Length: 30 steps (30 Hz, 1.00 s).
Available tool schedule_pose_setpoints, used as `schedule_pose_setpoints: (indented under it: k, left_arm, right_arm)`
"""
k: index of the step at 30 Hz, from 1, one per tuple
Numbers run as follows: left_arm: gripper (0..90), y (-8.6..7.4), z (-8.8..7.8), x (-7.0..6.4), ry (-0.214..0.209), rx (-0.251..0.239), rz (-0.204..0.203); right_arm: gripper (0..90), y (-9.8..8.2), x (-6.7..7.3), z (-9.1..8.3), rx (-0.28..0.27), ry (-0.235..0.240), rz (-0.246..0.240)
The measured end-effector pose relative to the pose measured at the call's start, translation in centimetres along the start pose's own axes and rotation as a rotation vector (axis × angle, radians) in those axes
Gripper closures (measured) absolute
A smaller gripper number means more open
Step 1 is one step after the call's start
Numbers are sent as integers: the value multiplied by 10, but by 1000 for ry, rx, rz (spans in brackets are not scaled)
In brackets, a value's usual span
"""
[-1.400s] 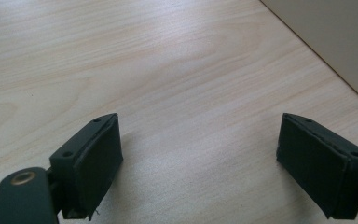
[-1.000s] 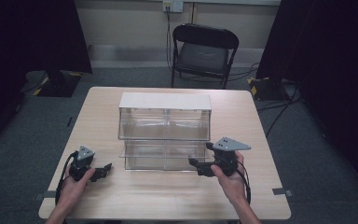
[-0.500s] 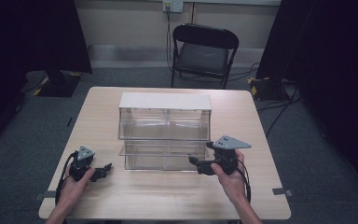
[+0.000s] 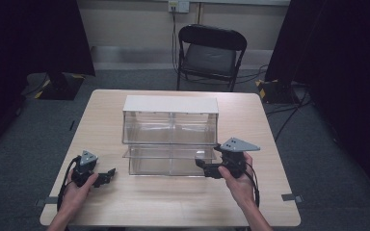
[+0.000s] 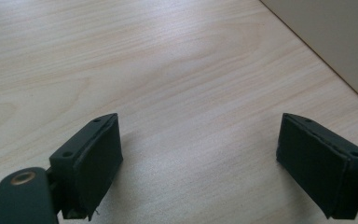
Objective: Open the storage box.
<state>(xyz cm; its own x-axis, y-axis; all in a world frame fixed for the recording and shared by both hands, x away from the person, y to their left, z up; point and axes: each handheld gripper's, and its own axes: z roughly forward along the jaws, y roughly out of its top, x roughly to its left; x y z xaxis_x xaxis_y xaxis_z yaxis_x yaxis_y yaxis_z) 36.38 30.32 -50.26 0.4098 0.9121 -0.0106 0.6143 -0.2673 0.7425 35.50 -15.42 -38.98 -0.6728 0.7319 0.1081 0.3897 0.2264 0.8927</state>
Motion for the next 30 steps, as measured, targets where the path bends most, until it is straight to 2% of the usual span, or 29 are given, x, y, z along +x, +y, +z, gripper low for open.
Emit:
schedule_pose_setpoints:
  k: [15, 30]
  left_arm:
    - [134, 0, 0, 0, -3, 0, 0]
    - [133, 0, 0, 0, -5, 1, 2]
  right_arm:
    - [125, 5, -2, 1, -5, -1, -5]
    - [125, 6, -3, 1, -10, 7, 9]
